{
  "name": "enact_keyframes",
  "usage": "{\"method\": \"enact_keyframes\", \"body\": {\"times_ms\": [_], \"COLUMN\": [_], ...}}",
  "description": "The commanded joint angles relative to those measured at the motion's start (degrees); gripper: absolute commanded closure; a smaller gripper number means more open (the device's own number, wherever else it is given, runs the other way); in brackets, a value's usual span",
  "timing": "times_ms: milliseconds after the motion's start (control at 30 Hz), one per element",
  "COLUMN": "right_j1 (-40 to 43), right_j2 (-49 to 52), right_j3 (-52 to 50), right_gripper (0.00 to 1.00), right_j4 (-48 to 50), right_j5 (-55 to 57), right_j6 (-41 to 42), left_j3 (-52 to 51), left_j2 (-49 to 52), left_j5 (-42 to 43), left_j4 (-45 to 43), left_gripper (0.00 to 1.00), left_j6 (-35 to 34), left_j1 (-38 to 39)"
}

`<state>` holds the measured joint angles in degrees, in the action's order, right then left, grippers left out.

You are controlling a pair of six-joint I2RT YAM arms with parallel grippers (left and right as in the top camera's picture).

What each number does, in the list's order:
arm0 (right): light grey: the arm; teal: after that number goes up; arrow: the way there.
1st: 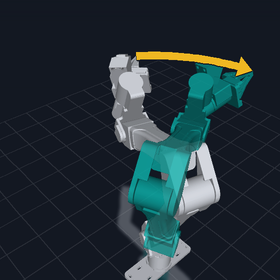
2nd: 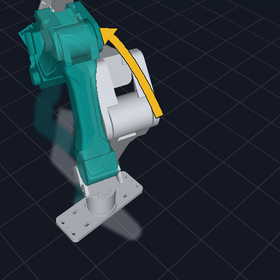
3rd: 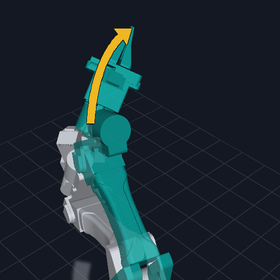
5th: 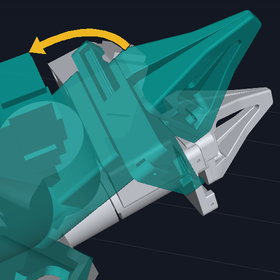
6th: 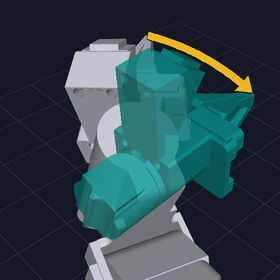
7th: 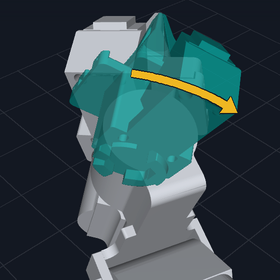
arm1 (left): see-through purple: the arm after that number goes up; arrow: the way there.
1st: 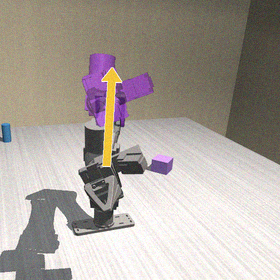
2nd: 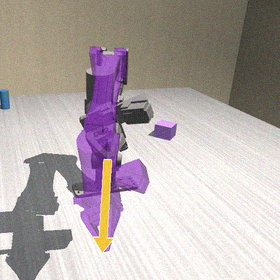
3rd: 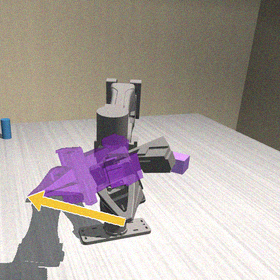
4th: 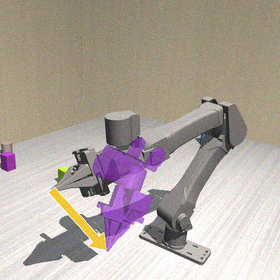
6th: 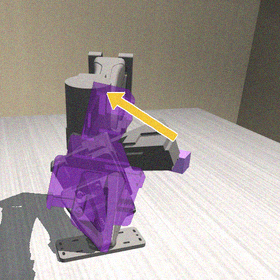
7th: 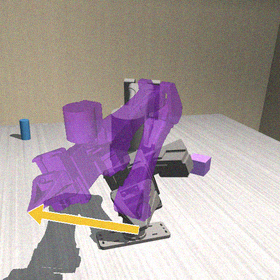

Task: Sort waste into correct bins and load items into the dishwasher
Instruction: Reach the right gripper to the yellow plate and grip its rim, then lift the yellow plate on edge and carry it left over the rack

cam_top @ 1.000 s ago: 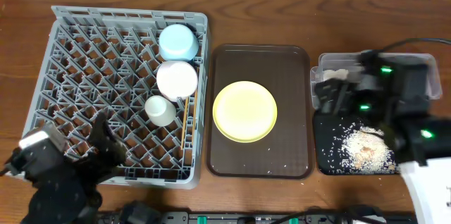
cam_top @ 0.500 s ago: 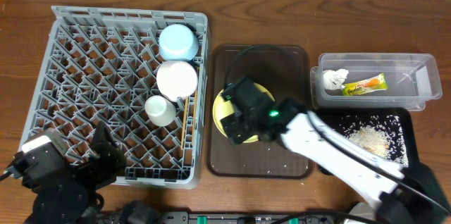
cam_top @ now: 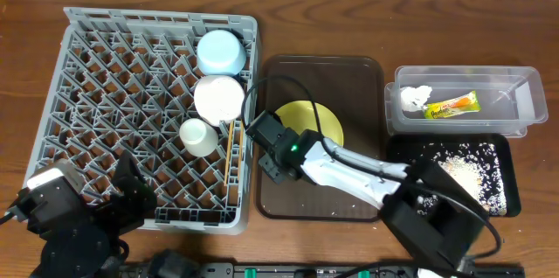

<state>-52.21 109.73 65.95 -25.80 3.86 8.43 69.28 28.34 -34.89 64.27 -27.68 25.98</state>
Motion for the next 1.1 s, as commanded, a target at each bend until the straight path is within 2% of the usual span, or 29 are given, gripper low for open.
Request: {"method": "enact_keyframes", "body": {"times_ms": [0,33,100,233,333,533,600,733,867,933,1067], "right_j1": [-0.3,-0.3,-0.3,-0.3,0.0,2.8,5.3,13.4,20.6,22.3,21.9], "right_j2": [2.6,3.2,3.8,3.1,0.5,-13.1,-18.6,-28.0,-29.9,-28.9,-26.0], "right_j3": [0.3,0.3,0.3,0.3,0.5,0.8,0.9,0.9,0.9,0.9,0.9], "right_gripper": [0.76,0.8,0.99,0.99,0.99,0.99,0.99,0.99,0.99,0.99,0.99], "right_j4": [0.7,0.7,0.0,-3.7,-6.1,-6.3,-4.7,4.2,19.1,28.9,44.5], "right_j5": [2.6,3.3,5.9,8.9,11.9,12.3,9.3,-11.0,-31.9,-37.0,-38.0], "right_j6": [-1.4,-1.4,-1.4,-0.8,5.8,10.8,13.2,17.6,27.4,33.7,40.1], "left_j3": [0.7,0.7,0.7,0.7,0.7,0.7,0.7,0.7,0.7,0.7,0.7], "left_j2": [0.0,-0.1,0.0,-0.1,0.0,0.0,0.0,0.0,0.0,0.0,0.0], "left_j5": [-0.9,-0.9,-0.9,-0.9,-0.9,-0.9,-0.9,-0.9,-0.9,-0.9,-0.9], "left_j4": [0.1,0.1,0.1,0.1,0.1,0.1,0.1,0.1,0.1,0.1,0.1], "left_gripper": [0.02,0.02,0.02,0.02,0.02,0.02,0.02,0.02,0.02,0.02,0.02], "left_j6": [-0.5,-0.5,-0.5,-0.5,-0.5,-0.5,-0.5,-0.5,-0.5,-0.5,-0.5], "left_j1": [-0.3,-0.3,-0.3,-0.3,-0.3,-0.3,-0.3,-0.3,-0.3,-0.3,-0.3]}}
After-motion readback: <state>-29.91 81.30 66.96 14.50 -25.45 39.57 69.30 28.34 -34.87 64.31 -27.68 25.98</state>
